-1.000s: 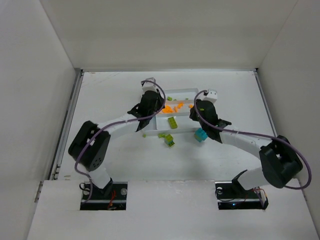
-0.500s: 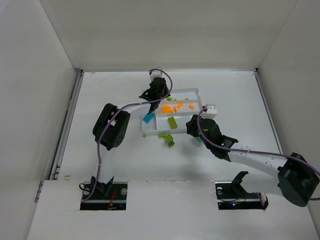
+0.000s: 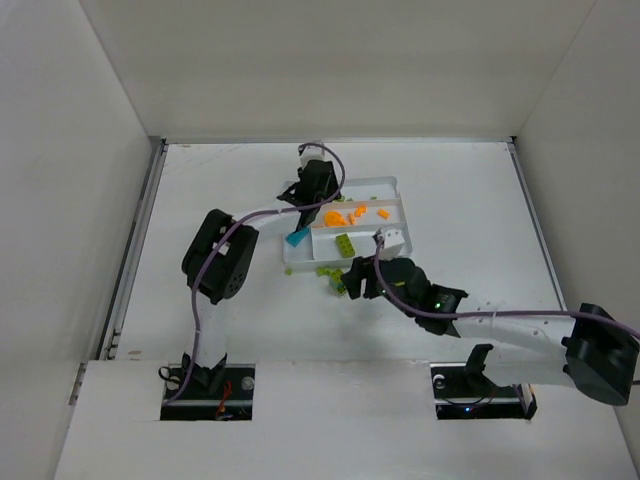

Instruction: Sort the legos into containers by color

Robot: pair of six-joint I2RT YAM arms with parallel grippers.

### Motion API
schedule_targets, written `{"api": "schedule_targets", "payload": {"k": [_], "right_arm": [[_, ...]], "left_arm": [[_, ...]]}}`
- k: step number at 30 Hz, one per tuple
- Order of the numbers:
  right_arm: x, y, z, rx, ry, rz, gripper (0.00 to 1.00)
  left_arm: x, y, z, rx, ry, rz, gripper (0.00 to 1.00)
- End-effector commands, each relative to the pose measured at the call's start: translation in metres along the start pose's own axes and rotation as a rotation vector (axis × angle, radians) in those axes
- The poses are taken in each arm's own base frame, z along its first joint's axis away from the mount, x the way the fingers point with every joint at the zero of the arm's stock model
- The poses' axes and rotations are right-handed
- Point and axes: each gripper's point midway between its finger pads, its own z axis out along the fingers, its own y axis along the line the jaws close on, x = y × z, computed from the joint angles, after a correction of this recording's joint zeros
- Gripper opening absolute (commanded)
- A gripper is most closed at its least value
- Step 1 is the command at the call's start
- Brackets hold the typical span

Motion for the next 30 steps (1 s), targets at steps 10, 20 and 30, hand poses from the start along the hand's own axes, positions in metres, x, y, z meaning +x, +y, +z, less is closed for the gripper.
{"api": "schedule_targets", "payload": {"k": [10, 20, 30], "right_arm": [[0.024, 0.028, 0.036, -0.043, 0.098, -0.116, 0.80], [0.042, 0.037, 0.069, -0.027, 0.187, -0.149, 0.75], [0.054, 0.021, 0.078, 0.063, 0.232, -0.183, 0.64]], "left_arm": [[-0.012, 0.024, -0.136, 0.079, -0.075, -0.175, 0.39], [0.024, 0.081, -0.183, 0.017, -0.039, -0.198, 0.38], [0.035, 0.094, -0.202, 0.042, -0.004, -0.227, 0.38]]}}
